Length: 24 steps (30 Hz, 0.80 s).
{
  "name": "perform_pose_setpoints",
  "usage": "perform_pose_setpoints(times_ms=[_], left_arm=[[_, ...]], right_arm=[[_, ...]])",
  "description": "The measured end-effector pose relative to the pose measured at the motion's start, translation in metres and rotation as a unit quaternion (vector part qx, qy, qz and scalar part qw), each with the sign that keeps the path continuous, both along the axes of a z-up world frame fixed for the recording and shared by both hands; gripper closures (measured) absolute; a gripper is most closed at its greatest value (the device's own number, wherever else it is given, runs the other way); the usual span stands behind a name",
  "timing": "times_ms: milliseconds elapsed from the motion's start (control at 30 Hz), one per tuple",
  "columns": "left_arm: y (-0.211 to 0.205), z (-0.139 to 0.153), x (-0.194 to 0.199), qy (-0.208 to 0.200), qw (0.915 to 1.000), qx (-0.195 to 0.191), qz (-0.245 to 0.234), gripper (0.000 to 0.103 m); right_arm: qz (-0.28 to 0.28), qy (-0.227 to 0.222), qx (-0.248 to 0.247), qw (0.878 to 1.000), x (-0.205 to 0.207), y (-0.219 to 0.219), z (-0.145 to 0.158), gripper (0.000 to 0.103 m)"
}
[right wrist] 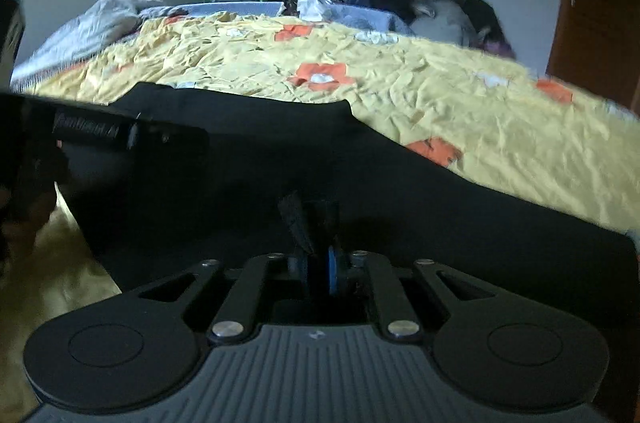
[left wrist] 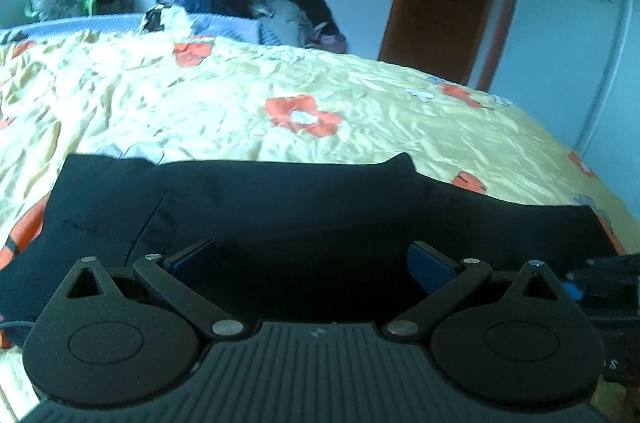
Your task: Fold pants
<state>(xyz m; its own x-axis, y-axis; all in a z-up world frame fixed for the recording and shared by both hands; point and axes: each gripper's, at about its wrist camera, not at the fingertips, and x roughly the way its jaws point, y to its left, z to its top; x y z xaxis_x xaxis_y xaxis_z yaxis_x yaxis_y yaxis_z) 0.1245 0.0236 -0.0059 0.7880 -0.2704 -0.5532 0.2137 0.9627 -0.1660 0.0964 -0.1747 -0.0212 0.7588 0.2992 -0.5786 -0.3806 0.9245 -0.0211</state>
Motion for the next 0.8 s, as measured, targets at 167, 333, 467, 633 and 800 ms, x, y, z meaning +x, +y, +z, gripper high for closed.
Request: perform_pose_setpoints(times_ms=[167, 333, 467, 633, 800], left_arm=[[0.008, 0.003, -0.003, -0.005, 1.0, 0.004, 0.006, 0.0], [0.002, 0.006, -0.003, 0.001, 1.0, 0.003, 0.005, 0.0], [-0.015, 0.007, -0.011, -0.008, 0.9994, 0.02, -0.027, 0.0], [-0.013, 0.012, -0.017, -0.026, 0.9987, 0.04, -0.019, 0.0], [0.007, 0.01, -0.008, 0.001, 0.9999, 0.008, 0.011, 0.0]], right_arm=[[0.064, 0.019, 0.043, 0.997, -0.018, -0.017, 0.026, 0.059], [-0.003, -0.036, 0.031, 0.999, -0.019, -0.059, 0.055, 0.05], [-0.084, 0.046, -0.031, 0.995, 0.033, -0.086, 0.02, 0.05], [-0.124, 0.037, 0.01, 0.992, 0.044, -0.093, 0.017, 0.039], [-0.007, 0.033, 0.013, 0.999, 0.026, -0.029, 0.021, 0.039]])
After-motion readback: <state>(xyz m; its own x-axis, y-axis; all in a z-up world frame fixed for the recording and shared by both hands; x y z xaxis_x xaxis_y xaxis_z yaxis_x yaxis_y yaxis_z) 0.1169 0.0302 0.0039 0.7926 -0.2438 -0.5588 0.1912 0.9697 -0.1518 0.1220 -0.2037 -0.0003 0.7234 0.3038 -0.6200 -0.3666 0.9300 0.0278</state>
